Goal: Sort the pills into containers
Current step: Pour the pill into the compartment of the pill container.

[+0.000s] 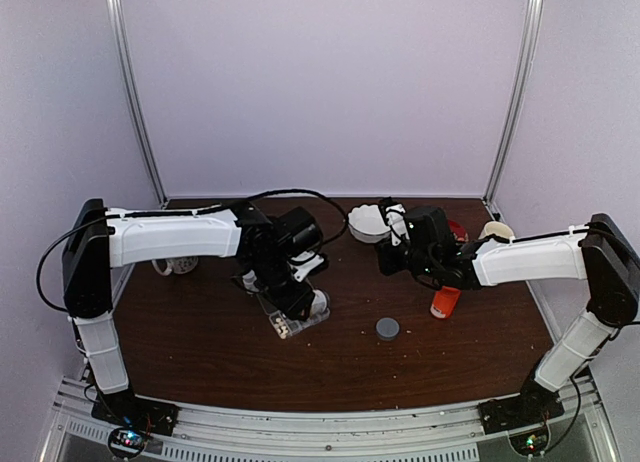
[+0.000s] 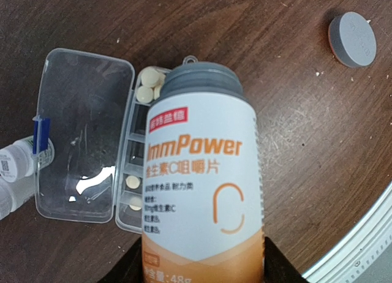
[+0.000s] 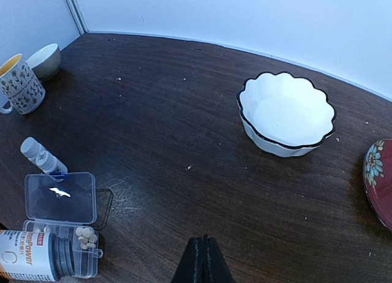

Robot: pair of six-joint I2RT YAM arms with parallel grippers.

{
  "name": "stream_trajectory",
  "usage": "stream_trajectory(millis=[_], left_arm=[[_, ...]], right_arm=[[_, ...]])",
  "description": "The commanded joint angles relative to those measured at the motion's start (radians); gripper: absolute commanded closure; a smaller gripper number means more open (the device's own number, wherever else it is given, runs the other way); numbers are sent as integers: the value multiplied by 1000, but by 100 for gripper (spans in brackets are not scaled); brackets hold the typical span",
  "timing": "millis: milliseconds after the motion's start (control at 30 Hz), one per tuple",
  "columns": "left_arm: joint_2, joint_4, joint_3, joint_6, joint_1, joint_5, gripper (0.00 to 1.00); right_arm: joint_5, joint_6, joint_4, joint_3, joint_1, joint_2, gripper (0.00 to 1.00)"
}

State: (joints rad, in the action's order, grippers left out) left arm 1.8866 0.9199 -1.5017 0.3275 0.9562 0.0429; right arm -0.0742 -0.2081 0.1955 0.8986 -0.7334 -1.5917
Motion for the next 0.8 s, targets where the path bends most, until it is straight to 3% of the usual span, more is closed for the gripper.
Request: stream_trajectory(millis=[0,567,700,767], left_arm=[[-3,-2,-12,6,-14,-12,100],[14,35,-45,14,-14,-7,100],[-25,-32,2,14,-12,6,100],[5,22,-25,17,-17,8,100]], right_arm=[[4,9,-4,29,-4,-8,100],[2,9,-4,29,-4,-9,100],[6,8,-3,31,-5,-9,100],[9,8,-4,31,-5,-10,100]])
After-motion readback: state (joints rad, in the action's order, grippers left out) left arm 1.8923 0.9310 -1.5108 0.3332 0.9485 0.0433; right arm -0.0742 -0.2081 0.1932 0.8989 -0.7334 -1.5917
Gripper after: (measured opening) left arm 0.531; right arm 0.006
